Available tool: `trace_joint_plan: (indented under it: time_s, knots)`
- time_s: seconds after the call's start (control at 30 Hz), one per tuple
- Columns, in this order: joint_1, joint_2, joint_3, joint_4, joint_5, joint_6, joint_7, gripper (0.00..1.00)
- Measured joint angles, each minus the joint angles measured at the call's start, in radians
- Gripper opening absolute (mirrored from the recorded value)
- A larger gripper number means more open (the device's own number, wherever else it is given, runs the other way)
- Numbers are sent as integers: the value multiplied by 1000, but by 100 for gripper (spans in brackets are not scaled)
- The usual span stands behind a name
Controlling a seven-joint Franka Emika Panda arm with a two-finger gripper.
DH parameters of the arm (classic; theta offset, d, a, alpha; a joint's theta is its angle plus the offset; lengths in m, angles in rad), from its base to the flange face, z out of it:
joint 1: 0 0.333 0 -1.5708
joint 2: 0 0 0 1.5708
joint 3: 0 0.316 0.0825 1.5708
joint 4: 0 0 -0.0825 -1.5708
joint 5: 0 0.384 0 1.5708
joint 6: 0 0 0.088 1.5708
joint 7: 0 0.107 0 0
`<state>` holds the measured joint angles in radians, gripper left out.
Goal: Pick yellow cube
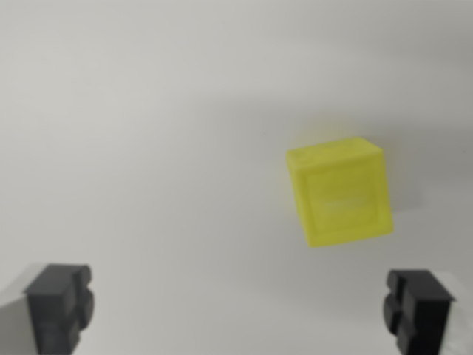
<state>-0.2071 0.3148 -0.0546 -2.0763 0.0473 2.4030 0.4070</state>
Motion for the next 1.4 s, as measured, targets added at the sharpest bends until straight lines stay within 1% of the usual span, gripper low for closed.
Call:
trace_joint_plan:
  time_s: [0.77, 1.4]
  knots:
    - [-34, 82, 0, 9, 3, 67, -104, 100]
    - [-62, 155, 0, 27, 5, 117, -189, 100]
